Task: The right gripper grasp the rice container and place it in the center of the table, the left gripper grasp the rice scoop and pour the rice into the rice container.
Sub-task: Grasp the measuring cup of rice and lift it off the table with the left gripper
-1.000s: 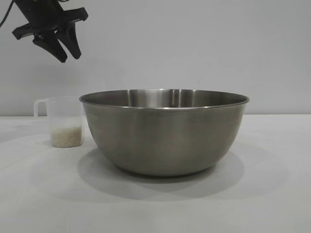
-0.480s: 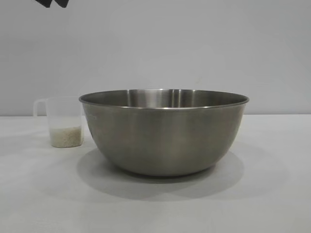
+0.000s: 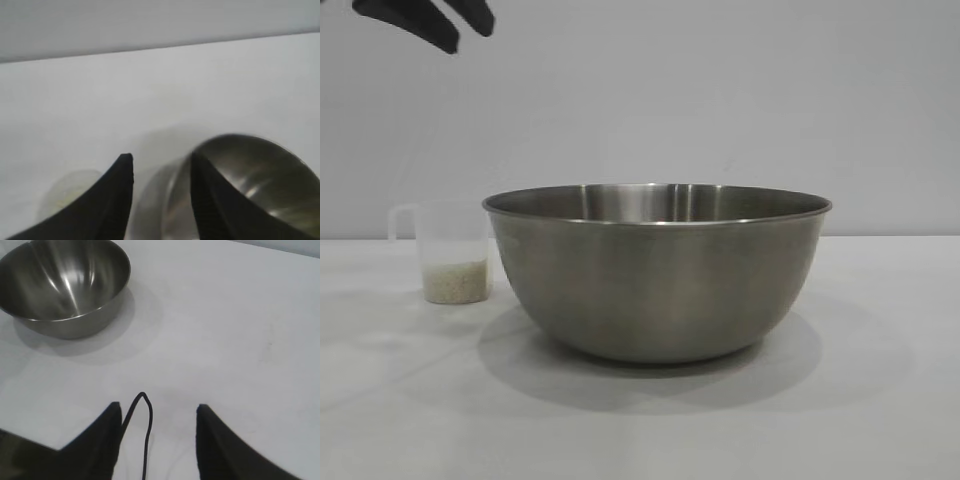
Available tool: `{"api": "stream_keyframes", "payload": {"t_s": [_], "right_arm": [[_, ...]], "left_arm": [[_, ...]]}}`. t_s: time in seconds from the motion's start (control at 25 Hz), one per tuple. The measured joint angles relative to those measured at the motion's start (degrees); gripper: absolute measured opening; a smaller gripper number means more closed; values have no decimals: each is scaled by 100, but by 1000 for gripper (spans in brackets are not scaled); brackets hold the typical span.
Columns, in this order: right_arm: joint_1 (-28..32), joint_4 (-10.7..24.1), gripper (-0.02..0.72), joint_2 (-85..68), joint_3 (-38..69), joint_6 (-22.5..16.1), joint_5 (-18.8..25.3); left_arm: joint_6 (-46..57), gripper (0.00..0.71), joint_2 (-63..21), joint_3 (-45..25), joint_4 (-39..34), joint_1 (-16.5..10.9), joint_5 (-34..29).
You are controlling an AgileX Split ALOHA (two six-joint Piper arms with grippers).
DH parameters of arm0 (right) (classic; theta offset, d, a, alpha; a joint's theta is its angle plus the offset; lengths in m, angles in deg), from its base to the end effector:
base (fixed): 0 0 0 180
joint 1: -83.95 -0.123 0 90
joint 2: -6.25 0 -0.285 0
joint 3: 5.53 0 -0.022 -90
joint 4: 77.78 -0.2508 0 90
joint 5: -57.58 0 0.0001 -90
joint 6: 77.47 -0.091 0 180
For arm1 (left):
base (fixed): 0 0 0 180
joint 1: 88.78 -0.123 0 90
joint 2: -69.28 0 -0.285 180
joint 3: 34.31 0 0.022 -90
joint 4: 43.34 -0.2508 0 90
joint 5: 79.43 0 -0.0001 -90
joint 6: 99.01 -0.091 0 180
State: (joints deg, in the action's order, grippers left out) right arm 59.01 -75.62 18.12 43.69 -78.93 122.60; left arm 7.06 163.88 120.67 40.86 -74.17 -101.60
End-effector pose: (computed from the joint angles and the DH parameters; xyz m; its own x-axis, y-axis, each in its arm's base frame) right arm 0.0044 -0.0014 0.2685 -0.5379 -0.2396 -0.8082 -0.3913 0.9202 -0.0124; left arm 0.3042 -0.1147 0.2576 -0.5973 -0.0075 -0.8020 0.4467 0.8274 -0.3404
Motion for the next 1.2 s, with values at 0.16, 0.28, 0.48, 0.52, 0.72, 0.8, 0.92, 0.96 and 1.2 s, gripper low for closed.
{"api": "stream_keyframes", "payload": {"t_s": [0.16, 0.28, 0.48, 0.52, 0.72, 0.8, 0.92, 0.96, 1.2], "right_arm": [[0, 38, 290, 0, 0, 0, 0], [0, 76, 290, 0, 0, 0, 0], [0, 76, 290, 0, 0, -3, 0], [0, 76, 290, 0, 0, -3, 0], [0, 76, 290, 0, 0, -3, 0], [0, 76, 290, 0, 0, -3, 0], [0, 76, 290, 0, 0, -3, 0], [0, 76, 290, 0, 0, -3, 0], [0, 76, 242, 0, 0, -3, 0]], "left_arm": [[-508, 223, -4, -174, 529, -182, -144], [-574, 223, -4, -249, 611, -353, -97], [-621, 223, -4, -248, 625, -411, 18], [-634, 223, -4, -248, 625, -411, 18], [-667, 223, -4, -248, 625, -411, 18], [-667, 223, -4, -260, 625, -411, 8], [-520, 223, -18, -346, 467, -479, 19], [-406, 223, -40, -357, 283, -491, 29], [697, 223, -203, -381, -703, -450, 395]]}}
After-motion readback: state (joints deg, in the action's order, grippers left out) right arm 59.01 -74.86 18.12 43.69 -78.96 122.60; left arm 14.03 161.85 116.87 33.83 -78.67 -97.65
